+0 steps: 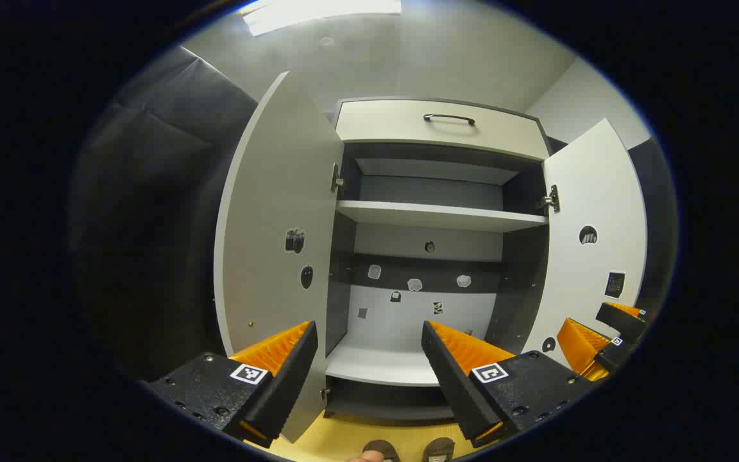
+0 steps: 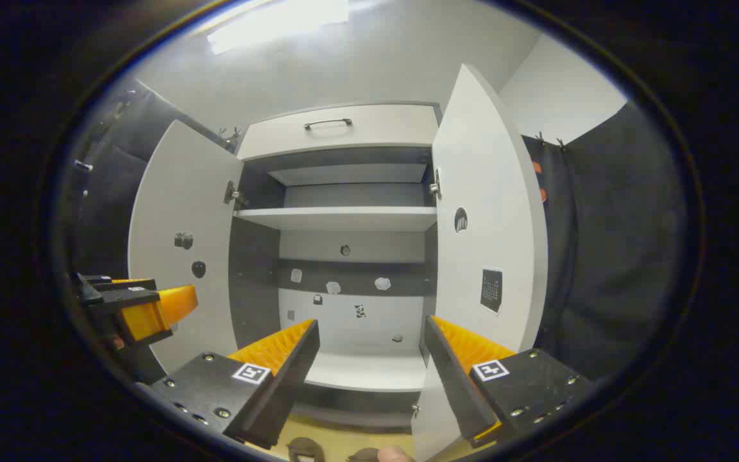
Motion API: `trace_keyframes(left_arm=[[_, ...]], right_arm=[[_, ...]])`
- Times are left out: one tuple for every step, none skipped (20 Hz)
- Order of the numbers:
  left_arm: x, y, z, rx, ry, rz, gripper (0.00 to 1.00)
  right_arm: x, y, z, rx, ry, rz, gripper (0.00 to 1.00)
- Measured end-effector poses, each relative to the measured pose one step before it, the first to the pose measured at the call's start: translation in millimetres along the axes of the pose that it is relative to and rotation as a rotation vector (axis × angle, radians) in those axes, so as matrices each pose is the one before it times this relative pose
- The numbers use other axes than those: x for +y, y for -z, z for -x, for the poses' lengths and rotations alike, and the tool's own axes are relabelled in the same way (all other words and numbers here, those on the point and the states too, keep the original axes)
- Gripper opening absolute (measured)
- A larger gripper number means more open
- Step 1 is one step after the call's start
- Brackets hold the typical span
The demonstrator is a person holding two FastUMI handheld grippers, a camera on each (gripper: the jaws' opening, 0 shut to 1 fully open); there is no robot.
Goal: Grab one shoe with the right hand and put it into the shoe cabinet, grab the other shoe with the left hand and put it into the shoe cabinet; then close the right door with the right hand and the left door with the left hand.
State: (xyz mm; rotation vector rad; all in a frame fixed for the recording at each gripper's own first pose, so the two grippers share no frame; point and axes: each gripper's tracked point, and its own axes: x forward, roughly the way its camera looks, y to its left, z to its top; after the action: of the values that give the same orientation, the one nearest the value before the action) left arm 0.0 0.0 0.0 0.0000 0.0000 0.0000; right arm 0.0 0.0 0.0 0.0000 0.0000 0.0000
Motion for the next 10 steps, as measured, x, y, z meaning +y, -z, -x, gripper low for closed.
trace_keyframes(left_arm=[[1.73, -0.63, 0.20, -0.00129, -0.00361, -0.00230, 1.00], [0.97, -0.13, 0.56, -0.00137, -0.00463, -0.00221, 1.00], [1.13, 0.40, 0.65, -0.00054, -0.00383, -0.00094, 0.99], [1.01, -0.83, 0.51, 0.00058, -0.00275, 0.00138, 1.00], [2.03, 0.47, 0.98, -0.00011, -0.00390, 0.00256, 1.00], [1.98, -0.88, 0.37, -0.00143, -0.00473, 0.00292, 1.00], [2.10, 0.01, 0.07, -0.00028, -0.00409, 0.00072, 1.00], [2.13, 0.05, 0.44, 0.00078, -0.00435, -0.00117, 1.00], [2.21, -0.15, 0.44, -0.00041, -0.00351, -0.00177, 1.00], [1.62, -0.94, -0.13, -0.00178, -0.00235, -0.00062, 1.00]], right_arm=[[0.16, 1.25, -0.05, 0.00210, -0.00080, -0.00147, 0.99], [0.83, -0.34, -0.30, 0.00089, -0.00077, -0.00382, 0.99], [-0.56, -0.39, 1.25, -0.00029, -0.00177, -0.00456, 0.99], [-0.06, 0.01, -0.01, 0.00030, 0.00040, -0.00072, 0.99], [0.44, 1.67, 0.51, 0.00011, -0.00054, 0.00326, 0.97], [1.00, 1.58, -0.02, 0.00168, -0.00070, 0.00559, 0.97], [1.37, 0.38, 0.61, 0.00145, -0.00067, 0.00435, 0.97], [1.85, 0.13, 0.19, 0.00018, -0.00165, 0.00216, 0.97], [1.15, 0.42, -0.22, 0.00059, -0.00089, -0.00035, 0.97], [1.28, -0.86, 0.02, -0.00138, -0.00056, -0.00303, 0.97]])
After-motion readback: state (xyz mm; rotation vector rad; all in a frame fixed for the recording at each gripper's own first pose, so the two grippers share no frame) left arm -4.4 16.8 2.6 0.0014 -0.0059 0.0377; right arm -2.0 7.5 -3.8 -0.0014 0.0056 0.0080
